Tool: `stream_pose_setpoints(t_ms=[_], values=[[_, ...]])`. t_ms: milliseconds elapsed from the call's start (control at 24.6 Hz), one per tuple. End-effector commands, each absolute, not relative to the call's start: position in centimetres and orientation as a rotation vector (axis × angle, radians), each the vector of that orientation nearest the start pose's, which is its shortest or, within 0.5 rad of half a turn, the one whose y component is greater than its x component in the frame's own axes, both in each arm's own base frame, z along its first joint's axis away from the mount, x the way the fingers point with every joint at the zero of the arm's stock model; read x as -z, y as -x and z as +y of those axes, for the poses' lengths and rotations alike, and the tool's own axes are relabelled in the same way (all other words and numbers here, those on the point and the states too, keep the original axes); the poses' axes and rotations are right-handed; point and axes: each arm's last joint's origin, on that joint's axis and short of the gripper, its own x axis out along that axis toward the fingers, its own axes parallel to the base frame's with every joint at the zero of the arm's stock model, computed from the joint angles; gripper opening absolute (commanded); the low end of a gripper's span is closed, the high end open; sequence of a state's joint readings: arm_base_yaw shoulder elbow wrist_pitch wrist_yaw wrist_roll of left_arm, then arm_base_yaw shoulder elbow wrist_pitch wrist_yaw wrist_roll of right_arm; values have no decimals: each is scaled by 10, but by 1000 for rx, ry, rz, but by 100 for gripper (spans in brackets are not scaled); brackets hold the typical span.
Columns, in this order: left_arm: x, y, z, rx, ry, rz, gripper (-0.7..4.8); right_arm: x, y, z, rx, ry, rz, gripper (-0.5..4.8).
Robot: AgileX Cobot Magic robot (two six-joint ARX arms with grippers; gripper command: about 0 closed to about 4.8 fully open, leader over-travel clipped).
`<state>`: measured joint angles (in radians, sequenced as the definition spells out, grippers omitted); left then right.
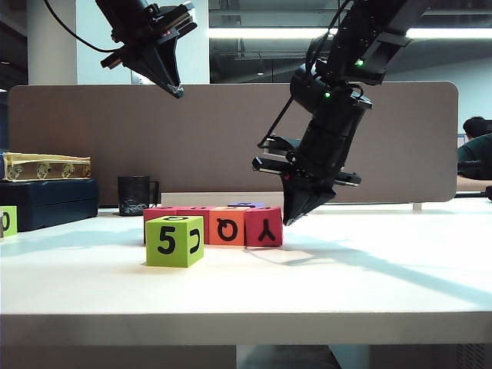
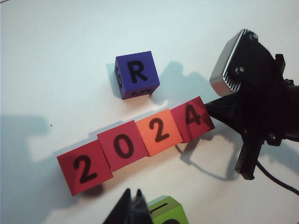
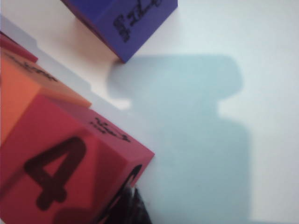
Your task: Select the appropriate blocks from the scattered letter blocks on the table and arrange them in a row to spell out "2024".
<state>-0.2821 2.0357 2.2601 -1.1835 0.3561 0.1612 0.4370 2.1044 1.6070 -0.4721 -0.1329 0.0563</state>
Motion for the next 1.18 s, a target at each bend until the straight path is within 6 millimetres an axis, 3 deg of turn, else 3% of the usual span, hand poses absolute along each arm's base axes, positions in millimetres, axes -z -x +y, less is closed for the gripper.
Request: stream_pose_setpoints(t_ms=[41, 407, 732, 1017, 1180], values=[[-379, -397, -126, 668, -106, 909, -6, -191, -411, 197, -506, 78, 953, -1], [-379, -397, -126, 666, -107, 904, -6, -193, -412, 199, -533, 50, 927, -2], [-379, -398, -124, 618, -139, 902, -6, -201, -416, 195, -444, 94, 911, -1], [-385, -396, -113, 596, -135, 901, -6, -230, -412, 194, -456, 137, 900, -1], [-394, -390, -100, 569, -124, 892, -6, -258, -405, 190, -463, 179, 895, -1]])
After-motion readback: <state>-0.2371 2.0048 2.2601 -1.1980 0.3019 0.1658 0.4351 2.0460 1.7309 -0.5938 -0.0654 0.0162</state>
